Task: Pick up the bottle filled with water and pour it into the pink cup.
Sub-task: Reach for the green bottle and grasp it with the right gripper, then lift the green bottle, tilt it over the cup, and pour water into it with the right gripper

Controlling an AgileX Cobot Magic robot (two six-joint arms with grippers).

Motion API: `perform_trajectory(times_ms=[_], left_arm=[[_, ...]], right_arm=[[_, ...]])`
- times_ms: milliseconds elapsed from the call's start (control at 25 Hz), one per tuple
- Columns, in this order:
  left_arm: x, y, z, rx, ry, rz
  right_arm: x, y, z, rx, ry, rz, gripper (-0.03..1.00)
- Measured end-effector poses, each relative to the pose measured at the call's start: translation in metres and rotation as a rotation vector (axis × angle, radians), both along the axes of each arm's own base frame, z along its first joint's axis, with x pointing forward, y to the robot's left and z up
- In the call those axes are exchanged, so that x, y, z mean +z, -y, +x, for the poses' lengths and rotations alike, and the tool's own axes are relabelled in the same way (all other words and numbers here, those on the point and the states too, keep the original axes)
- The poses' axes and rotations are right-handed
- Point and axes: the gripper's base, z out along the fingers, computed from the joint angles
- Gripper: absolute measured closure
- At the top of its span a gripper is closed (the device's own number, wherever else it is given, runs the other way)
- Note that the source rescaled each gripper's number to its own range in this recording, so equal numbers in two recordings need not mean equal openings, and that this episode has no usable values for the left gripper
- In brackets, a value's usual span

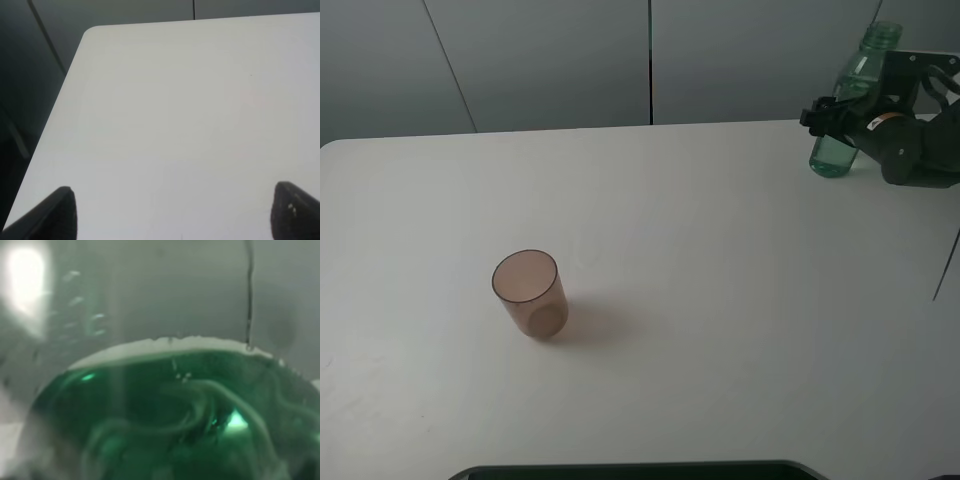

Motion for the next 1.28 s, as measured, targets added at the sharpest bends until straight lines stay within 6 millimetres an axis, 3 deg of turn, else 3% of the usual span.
perform_trajectory(times_ms=[600, 880, 1000, 1280], left_arm=[[0.000, 0.000, 0.000, 0.000, 0.000, 0.000], [0.000, 0.000, 0.000, 0.000, 0.000, 0.000], [0.000, 0.000, 0.000, 0.000, 0.000, 0.000], [0.000, 0.000, 0.000, 0.000, 0.000, 0.000]], right_arm=[[0.005, -0.002, 0.000, 0.032, -0.026, -0.036, 0.94], [0.049, -0.012, -0.012, 0.082, 0.007, -0.050, 0.94], [0.071, -0.021, -0.027, 0.114, 0.059, -0.073, 0.94], [0.098, -0.058, -0.072, 0.212, 0.094, -0.119, 0.94]])
